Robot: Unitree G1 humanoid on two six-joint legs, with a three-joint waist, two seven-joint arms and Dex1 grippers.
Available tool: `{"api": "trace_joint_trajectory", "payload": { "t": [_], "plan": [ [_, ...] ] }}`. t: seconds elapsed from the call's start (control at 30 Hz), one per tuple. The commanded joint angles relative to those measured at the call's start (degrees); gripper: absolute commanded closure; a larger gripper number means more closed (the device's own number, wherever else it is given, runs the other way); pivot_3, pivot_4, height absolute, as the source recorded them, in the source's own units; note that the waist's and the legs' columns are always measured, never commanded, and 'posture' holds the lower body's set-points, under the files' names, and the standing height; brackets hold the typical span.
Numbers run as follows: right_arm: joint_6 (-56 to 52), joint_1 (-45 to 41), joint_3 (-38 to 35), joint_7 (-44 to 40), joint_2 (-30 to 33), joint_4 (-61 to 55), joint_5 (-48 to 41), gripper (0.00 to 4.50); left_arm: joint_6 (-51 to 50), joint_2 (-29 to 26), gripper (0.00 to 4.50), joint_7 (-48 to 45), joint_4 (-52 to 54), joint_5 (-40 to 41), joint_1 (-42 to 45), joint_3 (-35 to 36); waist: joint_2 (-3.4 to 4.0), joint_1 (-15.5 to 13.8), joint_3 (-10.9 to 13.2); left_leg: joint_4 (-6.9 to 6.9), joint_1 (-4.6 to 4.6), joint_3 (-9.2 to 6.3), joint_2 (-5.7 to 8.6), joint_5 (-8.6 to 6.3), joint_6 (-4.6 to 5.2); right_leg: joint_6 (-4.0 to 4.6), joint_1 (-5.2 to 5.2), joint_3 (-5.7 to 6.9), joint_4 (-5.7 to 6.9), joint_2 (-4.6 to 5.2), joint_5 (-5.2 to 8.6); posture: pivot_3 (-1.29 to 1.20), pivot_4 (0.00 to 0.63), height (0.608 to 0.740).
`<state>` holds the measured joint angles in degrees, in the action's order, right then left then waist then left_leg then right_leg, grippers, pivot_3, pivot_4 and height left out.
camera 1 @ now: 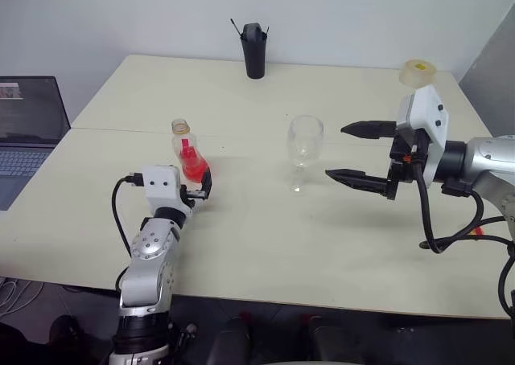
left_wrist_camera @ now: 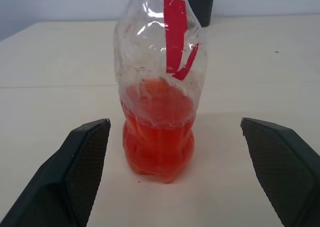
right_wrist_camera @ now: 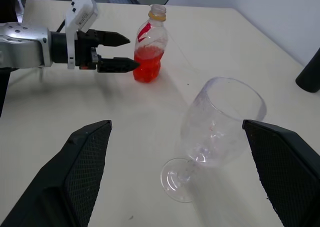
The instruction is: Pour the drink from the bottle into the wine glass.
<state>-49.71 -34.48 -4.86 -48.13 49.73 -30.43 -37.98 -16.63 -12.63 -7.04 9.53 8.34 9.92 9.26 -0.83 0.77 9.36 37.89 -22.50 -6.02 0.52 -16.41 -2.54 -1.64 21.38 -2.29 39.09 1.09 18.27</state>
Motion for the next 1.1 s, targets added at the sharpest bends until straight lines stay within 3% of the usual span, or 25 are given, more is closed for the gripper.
{"api": "trace_joint_trajectory", "payload": {
  "t": [0.03,1.1],
  "plan": [
    [0.0,-0.8,-0.9,0.8,0.3,-2.0,-0.9,0.02,2.0,-0.5,0.0,0.6,-1.5,-1.4,2.5,0.0,0.0,0.0,0.0,0.0,0.0,-0.01,0.0,0.0,0.0,0.0,0.0,0.01,0.0,0.0,0.0,0.0,0.15,0.74],
    [-2.0,-0.7,-0.4,5.2,-0.4,-3.3,-2.1,0.02,11.6,0.3,0.0,3.9,-23.0,-4.0,15.3,0.3,0.0,-0.2,0.0,0.05,-0.05,-0.03,0.02,0.01,-0.02,-0.01,0.03,0.07,0.02,0.02,-0.01,0.0,0.15,0.74]
  ]
}}
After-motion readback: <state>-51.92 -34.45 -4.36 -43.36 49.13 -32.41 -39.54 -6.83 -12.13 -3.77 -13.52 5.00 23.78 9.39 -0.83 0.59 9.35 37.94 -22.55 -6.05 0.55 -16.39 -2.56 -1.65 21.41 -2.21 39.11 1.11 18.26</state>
